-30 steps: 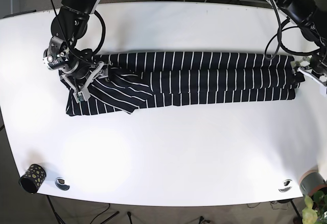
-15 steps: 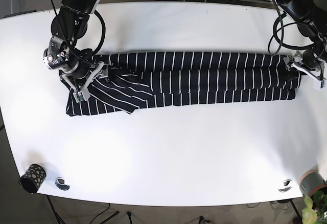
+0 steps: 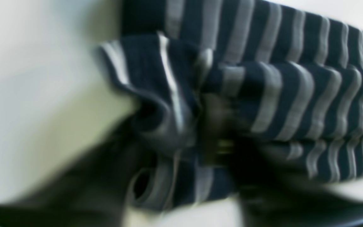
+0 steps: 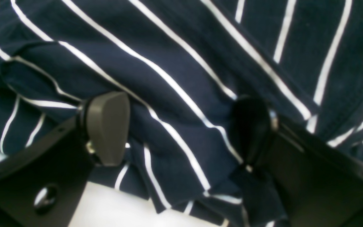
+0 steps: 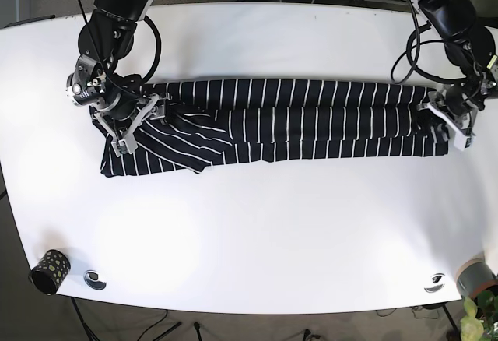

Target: Fold the T-shirt properly

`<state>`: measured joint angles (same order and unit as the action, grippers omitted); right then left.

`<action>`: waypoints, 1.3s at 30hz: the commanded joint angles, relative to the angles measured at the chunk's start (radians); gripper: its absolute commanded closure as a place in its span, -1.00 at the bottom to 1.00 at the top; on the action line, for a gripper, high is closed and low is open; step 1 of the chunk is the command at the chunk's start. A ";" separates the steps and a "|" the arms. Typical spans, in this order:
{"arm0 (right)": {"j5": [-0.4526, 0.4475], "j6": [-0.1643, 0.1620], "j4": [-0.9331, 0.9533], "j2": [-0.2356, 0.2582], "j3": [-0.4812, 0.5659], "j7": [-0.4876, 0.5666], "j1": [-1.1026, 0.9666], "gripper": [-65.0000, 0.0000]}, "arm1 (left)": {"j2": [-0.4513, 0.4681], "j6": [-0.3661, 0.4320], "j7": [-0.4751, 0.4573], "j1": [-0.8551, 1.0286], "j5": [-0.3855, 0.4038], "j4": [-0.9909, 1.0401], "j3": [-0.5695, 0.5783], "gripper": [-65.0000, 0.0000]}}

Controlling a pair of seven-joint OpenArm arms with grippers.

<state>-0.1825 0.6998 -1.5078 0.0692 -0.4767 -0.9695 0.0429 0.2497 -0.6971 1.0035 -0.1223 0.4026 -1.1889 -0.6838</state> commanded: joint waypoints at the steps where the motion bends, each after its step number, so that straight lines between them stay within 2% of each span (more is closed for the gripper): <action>1: -0.004 -0.002 -0.010 0.007 -0.001 0.005 0.016 -0.57 | 0.010 -0.001 0.025 0.002 -0.011 -0.007 -0.007 1.00; 6: -0.004 -0.002 -0.010 0.007 -0.001 0.005 0.016 -0.57 | 0.009 -0.001 0.025 0.008 -0.011 -0.062 -0.001 1.00; 12: -0.004 -0.002 -0.010 0.007 -0.001 0.005 0.015 -0.57 | -0.026 -0.001 0.030 0.065 -0.018 -0.300 0.034 1.00; 21: -0.004 -0.002 -0.010 0.007 -0.001 0.005 0.015 -0.57 | -0.036 -0.001 0.031 0.151 -0.018 -0.599 0.266 0.99; 24: -0.004 -0.002 -0.010 -0.010 -0.001 0.005 0.015 -0.57 | -0.069 -0.001 0.031 0.152 -0.017 -0.619 0.364 0.99; 31: -0.004 -0.002 -0.010 -0.019 -0.001 0.005 0.016 -0.57 | -0.178 -0.001 0.028 0.129 -0.018 -0.612 0.510 0.99; 35: -0.004 -0.002 -0.010 -0.021 0.000 0.004 0.016 -0.57 | -0.230 0.058 0.028 0.100 -0.020 -0.578 0.594 0.99; 39: -0.004 -0.002 -0.010 -0.021 0.000 0.004 0.016 -0.57 | -0.266 0.086 0.025 0.092 -0.020 -0.498 0.629 0.99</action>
<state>-0.1802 0.6964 -1.5082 0.0463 -0.4778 -0.9642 0.0460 -0.0032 -0.6193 1.0389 -0.0227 0.3714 -1.7081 -0.0570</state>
